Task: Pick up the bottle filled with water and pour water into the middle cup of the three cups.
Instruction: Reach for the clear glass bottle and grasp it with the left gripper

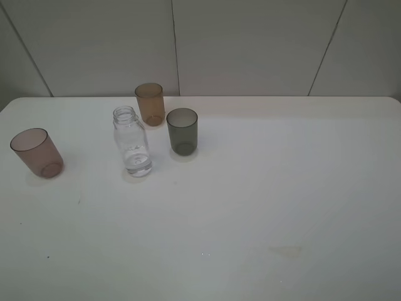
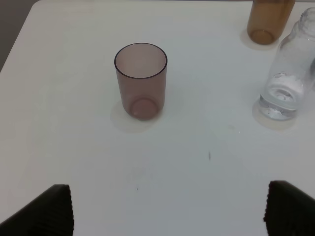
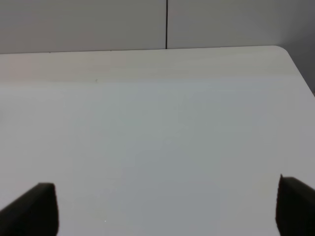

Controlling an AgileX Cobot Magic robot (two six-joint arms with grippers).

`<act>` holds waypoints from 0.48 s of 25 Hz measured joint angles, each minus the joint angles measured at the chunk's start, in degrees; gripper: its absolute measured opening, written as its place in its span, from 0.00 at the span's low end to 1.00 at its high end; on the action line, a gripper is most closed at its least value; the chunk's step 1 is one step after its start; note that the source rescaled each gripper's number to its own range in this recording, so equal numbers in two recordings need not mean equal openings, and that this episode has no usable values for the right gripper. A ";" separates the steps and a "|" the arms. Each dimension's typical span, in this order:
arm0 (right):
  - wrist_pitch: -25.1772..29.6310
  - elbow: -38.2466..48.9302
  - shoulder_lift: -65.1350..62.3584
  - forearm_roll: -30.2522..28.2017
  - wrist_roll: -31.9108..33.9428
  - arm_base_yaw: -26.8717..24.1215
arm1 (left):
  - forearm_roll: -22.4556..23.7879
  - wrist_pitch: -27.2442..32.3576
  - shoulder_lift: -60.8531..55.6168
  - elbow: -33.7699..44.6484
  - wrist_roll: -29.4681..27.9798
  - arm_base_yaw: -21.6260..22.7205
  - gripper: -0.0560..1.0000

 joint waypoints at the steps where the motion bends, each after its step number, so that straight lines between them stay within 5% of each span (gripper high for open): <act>1: 0.00 0.00 0.00 0.00 0.00 0.00 | 0.00 0.00 0.00 0.00 0.00 0.00 1.00; 12: 0.00 0.00 0.00 0.00 0.00 0.00 | 0.00 -1.39 2.78 -0.84 0.00 -1.97 1.00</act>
